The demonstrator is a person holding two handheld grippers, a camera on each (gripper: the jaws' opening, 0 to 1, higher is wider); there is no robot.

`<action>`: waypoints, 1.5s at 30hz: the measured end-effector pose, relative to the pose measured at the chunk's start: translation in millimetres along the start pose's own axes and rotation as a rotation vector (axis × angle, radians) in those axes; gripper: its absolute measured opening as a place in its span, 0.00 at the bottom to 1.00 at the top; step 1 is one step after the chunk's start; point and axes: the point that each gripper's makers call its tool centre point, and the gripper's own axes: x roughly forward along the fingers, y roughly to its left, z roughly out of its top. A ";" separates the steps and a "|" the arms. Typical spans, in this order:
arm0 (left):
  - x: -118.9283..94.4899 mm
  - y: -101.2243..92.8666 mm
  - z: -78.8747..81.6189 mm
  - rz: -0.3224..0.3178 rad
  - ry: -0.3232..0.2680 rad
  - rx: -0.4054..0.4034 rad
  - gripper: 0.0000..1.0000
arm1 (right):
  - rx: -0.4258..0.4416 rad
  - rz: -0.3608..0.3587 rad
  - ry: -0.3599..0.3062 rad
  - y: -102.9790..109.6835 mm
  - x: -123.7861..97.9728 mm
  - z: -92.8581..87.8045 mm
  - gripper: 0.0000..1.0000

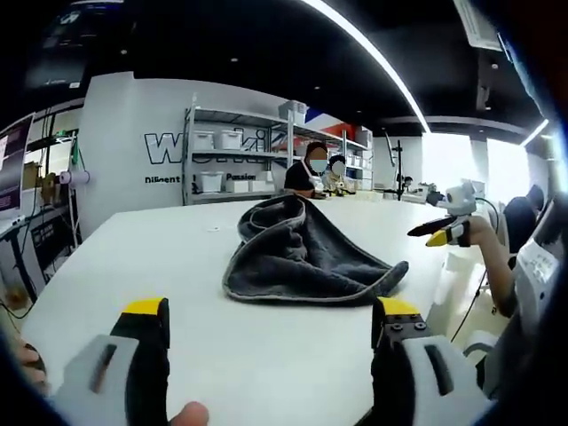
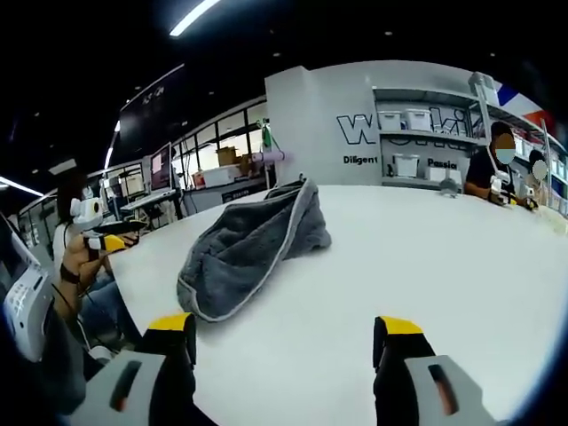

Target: Fold the towel on the table until its edges align and the towel forms a compact rectangular stack.

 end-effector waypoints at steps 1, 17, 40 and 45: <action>0.1 0.4 -0.1 0.001 0.000 -0.001 0.99 | 0.000 0.000 0.000 -0.1 0.0 0.1 0.86; 0.8 -1.5 -3.3 -0.001 0.015 0.007 0.99 | -0.055 0.004 -0.008 -4.4 5.0 30.0 0.85; 10.1 -17.6 7.6 -0.045 -0.011 0.034 0.99 | -0.427 0.023 0.059 4.7 131.9 121.5 0.79; 8.9 -14.6 3.3 -0.035 0.003 0.034 0.99 | -0.506 -0.088 0.011 -27.8 163.6 135.9 0.74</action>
